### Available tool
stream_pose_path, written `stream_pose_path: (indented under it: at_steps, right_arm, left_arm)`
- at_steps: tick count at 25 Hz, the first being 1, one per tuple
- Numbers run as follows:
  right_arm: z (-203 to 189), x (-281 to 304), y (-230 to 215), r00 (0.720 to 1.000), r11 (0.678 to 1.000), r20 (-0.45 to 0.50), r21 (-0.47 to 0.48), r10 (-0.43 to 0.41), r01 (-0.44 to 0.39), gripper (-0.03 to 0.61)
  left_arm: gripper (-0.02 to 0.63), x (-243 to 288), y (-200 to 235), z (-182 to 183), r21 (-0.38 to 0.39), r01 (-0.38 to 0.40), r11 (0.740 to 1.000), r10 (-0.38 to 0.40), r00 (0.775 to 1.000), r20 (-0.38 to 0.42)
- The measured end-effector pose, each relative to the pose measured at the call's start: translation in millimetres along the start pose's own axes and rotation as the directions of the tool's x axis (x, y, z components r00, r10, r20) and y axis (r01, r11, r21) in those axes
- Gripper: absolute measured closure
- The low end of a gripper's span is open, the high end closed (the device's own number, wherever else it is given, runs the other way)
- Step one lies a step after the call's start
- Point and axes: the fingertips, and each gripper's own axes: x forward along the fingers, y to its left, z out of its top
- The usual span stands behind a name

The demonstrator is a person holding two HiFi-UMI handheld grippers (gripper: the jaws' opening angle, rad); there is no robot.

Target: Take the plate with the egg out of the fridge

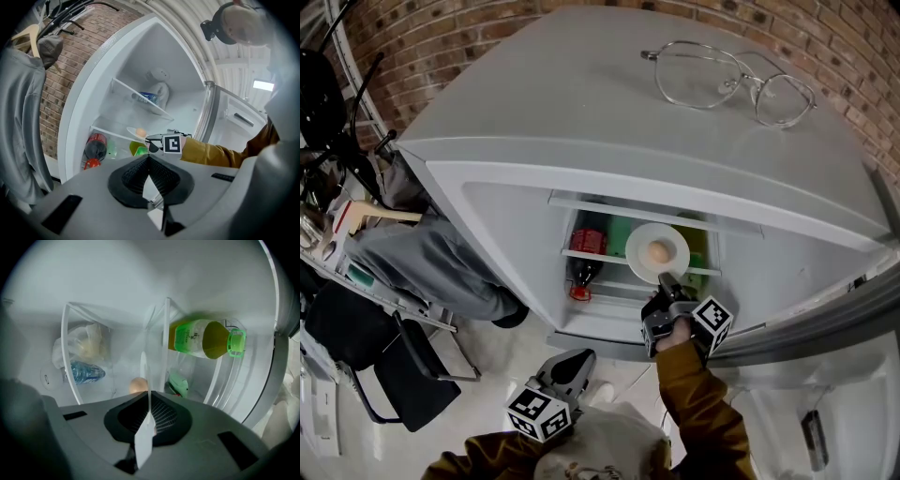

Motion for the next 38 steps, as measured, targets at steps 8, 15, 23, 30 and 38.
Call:
stream_pose_path:
  at_steps: [8,15,23,30,38]
  right_arm:
    - [-20,-6,5,0.999,1.0,-0.043,-0.009,0.002,-0.002,0.558]
    - [-32,-13,11,0.997,1.0,-0.08,-0.014,0.013,-0.014,0.558]
    - [-49,-24,14,0.99,1.0,-0.137,-0.022,0.019,-0.022,0.558]
    - [-60,-33,13,0.985,0.999,-0.171,-0.029,0.022,-0.028,0.558]
    - [-73,-47,17,0.977,0.998,-0.21,-0.04,0.034,-0.043,0.558]
  left_arm:
    - [0.606,-3,2,-1,-0.008,0.015,1.0,-0.015,1.0,-0.005]
    - [0.606,-3,2,-1,-0.01,0.026,1.0,-0.026,1.0,-0.004]
    - [0.606,-3,3,-1,-0.013,0.023,1.0,-0.023,1.0,0.0]
    - [0.606,-1,3,-2,-0.017,0.02,1.0,-0.02,1.0,0.0]
    - [0.606,2,0,-3,-0.014,0.024,1.0,-0.024,1.0,-0.002]
